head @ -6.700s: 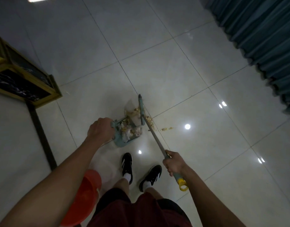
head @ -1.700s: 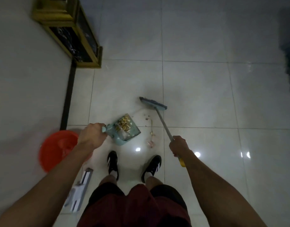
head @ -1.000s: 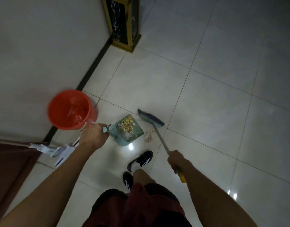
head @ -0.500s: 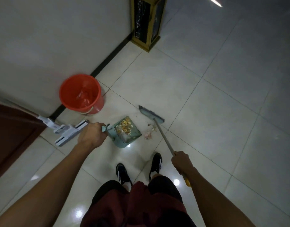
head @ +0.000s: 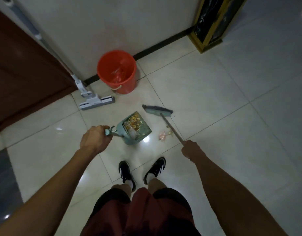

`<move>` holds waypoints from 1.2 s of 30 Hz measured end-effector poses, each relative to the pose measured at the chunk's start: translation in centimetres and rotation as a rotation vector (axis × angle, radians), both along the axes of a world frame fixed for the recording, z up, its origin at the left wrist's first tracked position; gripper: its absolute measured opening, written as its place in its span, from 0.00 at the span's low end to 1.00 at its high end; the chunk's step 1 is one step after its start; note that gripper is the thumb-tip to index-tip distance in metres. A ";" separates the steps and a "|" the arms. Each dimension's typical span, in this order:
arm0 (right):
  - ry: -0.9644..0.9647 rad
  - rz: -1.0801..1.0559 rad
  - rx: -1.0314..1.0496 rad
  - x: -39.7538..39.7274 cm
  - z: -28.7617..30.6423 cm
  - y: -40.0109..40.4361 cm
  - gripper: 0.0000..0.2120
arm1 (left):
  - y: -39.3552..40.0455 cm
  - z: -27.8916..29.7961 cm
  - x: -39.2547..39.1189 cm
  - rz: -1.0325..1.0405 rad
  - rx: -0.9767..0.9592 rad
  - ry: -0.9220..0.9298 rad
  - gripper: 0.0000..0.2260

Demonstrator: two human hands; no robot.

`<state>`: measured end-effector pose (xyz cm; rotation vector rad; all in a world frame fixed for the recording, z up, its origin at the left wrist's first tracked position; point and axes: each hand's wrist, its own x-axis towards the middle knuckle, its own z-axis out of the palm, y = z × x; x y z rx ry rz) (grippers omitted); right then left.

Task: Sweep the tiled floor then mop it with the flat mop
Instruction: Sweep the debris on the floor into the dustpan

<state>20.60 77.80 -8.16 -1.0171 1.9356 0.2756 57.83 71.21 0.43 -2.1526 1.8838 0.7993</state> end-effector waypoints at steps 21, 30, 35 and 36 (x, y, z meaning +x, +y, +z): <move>0.094 0.132 0.035 -2.1 1.6 19.3 0.17 | 18.8 -2.4 -1.2 0.084 -0.003 0.038 0.03; 0.096 0.037 -0.075 -6.8 1.0 17.7 0.16 | 20.3 -3.0 -4.8 0.149 0.017 0.020 0.03; 0.125 0.066 -0.084 -10.5 -0.1 12.8 0.13 | 19.6 -3.8 -7.1 0.173 0.006 -0.013 0.05; 0.126 0.073 -0.086 -11.1 -0.4 12.0 0.13 | 19.3 -3.8 -7.4 0.176 0.005 -0.019 0.05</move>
